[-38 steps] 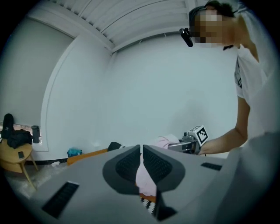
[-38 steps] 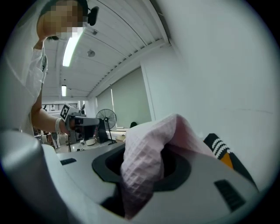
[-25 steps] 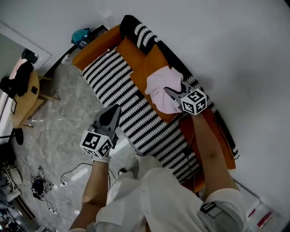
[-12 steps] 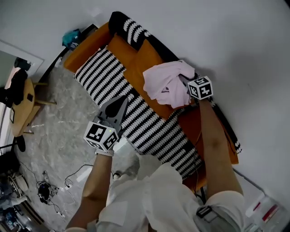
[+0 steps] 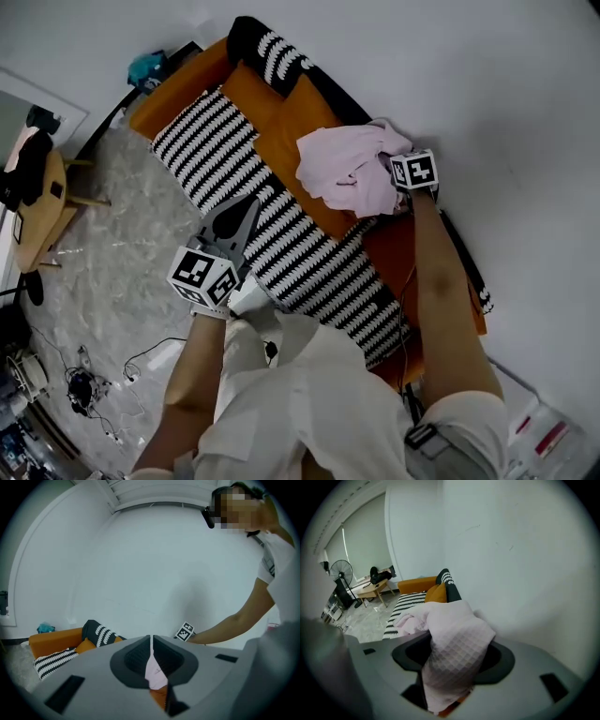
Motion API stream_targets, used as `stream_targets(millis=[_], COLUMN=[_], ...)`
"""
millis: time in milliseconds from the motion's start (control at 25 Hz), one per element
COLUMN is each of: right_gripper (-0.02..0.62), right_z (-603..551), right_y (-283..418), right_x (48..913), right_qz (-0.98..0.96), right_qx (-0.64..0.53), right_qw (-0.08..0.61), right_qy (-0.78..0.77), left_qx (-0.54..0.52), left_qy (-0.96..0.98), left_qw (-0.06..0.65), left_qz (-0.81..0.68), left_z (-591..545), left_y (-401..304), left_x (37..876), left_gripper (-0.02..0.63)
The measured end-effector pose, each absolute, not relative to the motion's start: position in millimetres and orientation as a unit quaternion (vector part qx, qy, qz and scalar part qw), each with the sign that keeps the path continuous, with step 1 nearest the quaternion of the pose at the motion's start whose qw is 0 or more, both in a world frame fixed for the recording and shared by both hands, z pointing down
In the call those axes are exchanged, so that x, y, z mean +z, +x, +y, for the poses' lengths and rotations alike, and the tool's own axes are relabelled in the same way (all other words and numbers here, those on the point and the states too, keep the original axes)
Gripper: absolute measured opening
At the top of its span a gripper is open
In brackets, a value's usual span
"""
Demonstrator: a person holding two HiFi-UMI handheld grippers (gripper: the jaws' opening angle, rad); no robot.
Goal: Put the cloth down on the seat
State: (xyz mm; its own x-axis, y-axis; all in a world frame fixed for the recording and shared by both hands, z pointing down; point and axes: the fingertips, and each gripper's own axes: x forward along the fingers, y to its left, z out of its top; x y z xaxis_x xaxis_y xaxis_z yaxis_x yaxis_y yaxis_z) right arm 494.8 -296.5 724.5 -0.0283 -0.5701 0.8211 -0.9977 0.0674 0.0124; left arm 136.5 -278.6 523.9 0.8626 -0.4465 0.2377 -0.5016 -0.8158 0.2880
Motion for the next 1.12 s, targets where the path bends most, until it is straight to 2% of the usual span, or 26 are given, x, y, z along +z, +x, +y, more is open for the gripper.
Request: stream_targets(millis=[80, 200, 360, 600, 840, 920, 1120], right_gripper=[0.299, 0.311, 0.313, 0.311, 0.290, 0.276, 0.184], right_z=[-291.4, -281.6, -272.6, -264.1, -227.7, -216.5, -188.7], right_y=[499.5, 511.9, 529.9, 504.0, 424.2, 391.1, 311.7], right_x=[720.4, 709.7, 684.8, 619.3, 570.2, 558.0, 526.5], right_qz=[-0.633, -0.620, -0.608, -0.651, -0.693, -0.715, -0.767], right_qx=[0.325, 0.331, 0.327, 0.281, 0.258, 0.247, 0.213], right_qw=[0.362, 0.382, 0.369, 0.247, 0.113, 0.083, 0.037], right_qy=[0.603, 0.600, 0.622, 0.661, 0.663, 0.649, 0.604], left_qx=[0.077, 0.073, 0.066, 0.055, 0.045, 0.041, 0.034], left_qy=[0.950, 0.953, 0.958, 0.959, 0.959, 0.957, 0.955], left_qw=[0.173, 0.169, 0.162, 0.161, 0.154, 0.154, 0.149], left_qz=[-0.248, -0.239, -0.229, -0.228, -0.235, -0.241, -0.253], left_z=[-280.0, -278.7, -275.1, -266.5, -253.2, -251.0, -240.2], left_y=[138.0, 148.6, 158.5, 160.5, 143.5, 135.2, 108.9], left_x=[520.4, 512.9, 504.5, 496.7, 477.8, 472.7, 458.4], left_gripper=[0.032, 0.032, 0.032, 0.032, 0.032, 0.032, 0.032])
